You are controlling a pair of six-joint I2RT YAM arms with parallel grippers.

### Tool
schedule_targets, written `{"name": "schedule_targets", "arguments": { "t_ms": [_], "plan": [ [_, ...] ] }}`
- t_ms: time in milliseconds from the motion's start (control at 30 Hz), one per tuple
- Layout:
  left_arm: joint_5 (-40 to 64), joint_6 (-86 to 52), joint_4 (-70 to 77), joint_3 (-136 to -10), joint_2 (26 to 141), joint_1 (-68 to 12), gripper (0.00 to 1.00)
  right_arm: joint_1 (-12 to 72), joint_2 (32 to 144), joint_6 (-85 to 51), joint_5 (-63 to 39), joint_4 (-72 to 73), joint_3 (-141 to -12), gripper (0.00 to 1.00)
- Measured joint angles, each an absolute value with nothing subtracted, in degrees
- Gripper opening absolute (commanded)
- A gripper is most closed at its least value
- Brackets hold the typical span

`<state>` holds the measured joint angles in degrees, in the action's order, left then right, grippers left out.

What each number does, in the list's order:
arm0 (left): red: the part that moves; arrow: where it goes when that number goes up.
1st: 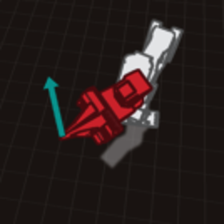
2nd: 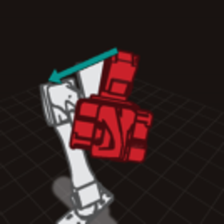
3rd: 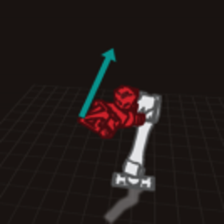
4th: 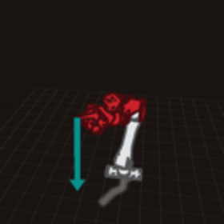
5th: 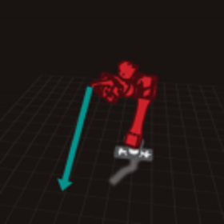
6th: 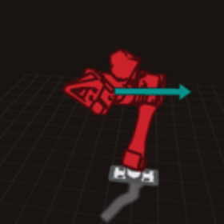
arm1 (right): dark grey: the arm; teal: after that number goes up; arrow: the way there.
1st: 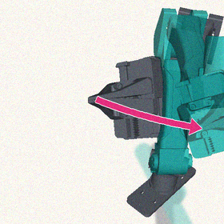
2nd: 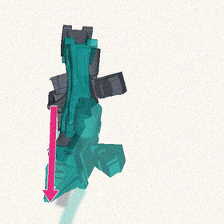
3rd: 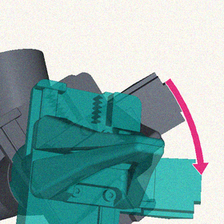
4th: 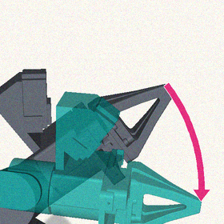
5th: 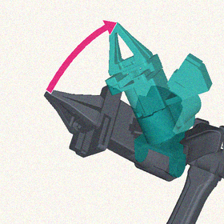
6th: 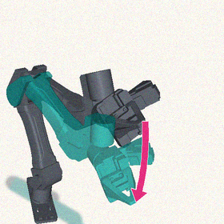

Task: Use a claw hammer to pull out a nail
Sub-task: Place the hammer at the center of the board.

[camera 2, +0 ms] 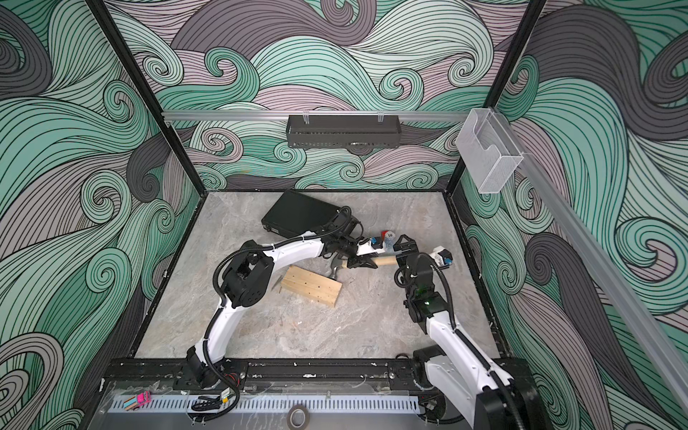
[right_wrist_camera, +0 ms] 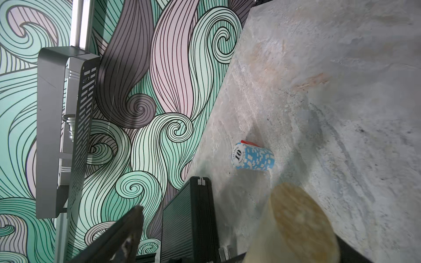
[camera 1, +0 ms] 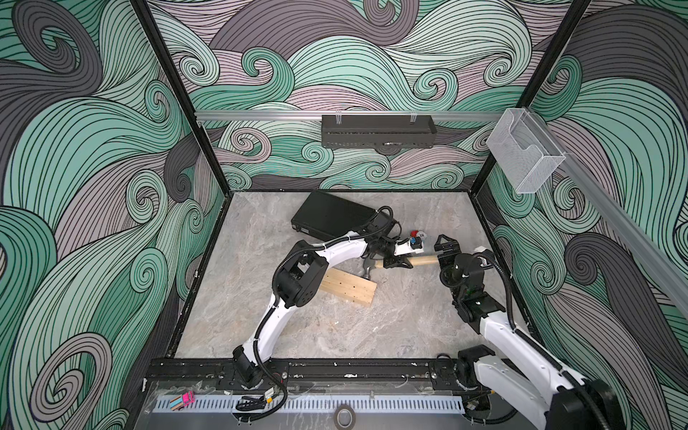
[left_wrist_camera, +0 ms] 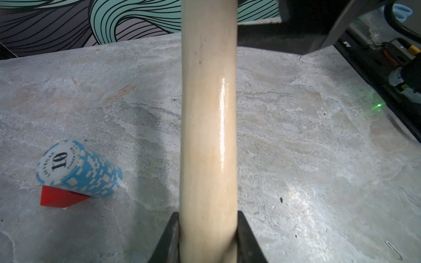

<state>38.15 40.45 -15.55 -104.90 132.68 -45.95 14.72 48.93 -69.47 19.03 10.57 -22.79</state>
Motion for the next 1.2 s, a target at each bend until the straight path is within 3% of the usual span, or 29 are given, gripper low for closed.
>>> {"name": "schedule_targets", "arguments": {
  "t_ms": [333,700,800,1000,1200],
  "plan": [
    [31.4,43.6,-23.5,-112.2,138.9,-48.8,0.13,13.6,36.2,-59.6,18.8,-5.8,-29.2,1.0],
    [23.5,47.4,-31.6,-116.2,141.6,-51.4,0.13,13.5,33.5,-53.6,17.4,-10.5,-30.9,1.0],
    [21.7,47.6,-32.5,-116.8,141.7,-51.9,0.21,13.5,33.7,-52.4,17.3,-11.2,-30.7,1.0],
    [19.1,46.4,-33.5,-117.6,141.7,-52.7,0.53,13.5,33.5,-47.7,17.3,-12.3,-30.7,1.0],
    [17.9,43.1,-32.6,-117.8,141.6,-52.7,0.63,13.5,32.6,-41.4,16.8,-14.0,-32.0,1.0]
  ]
}}
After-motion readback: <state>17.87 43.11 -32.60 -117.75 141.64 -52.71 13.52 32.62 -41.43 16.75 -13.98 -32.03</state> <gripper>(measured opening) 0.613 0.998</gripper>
